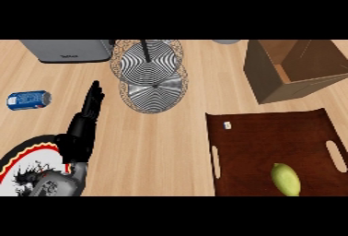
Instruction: Pick the lemon from the tray and place it in the tiered basket
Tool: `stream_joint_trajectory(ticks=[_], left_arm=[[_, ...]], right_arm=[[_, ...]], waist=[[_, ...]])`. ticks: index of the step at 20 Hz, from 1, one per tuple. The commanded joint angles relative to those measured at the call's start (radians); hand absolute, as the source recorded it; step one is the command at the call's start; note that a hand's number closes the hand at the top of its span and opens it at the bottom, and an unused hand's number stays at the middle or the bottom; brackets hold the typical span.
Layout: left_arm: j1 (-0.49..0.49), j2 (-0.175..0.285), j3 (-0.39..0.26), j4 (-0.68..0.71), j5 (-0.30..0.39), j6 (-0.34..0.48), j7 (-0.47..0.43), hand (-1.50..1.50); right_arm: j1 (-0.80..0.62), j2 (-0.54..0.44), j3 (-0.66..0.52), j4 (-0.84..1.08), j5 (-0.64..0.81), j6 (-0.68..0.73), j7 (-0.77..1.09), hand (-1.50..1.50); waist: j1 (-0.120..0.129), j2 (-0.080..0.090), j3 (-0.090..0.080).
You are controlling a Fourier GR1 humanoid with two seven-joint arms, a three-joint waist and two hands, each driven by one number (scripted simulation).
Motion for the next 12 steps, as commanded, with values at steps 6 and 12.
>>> stream_joint_trajectory(ticks=[6, 12], left_arm=[[0.005, -0.006, 0.006, 0.000, -0.011, -0.019, -0.011, 0.00], [-0.001, -0.056, -0.016, 0.029, -0.061, 0.023, -0.023, 0.00]], right_arm=[[0.124, 0.063, 0.197, 0.205, 0.420, -0.346, -0.400, -1.50], [0.130, 0.118, 0.258, 0.347, 0.522, -0.599, -0.539, -1.50]], waist=[[0.021, 0.003, -0.007], [0.015, 0.002, -0.007]])
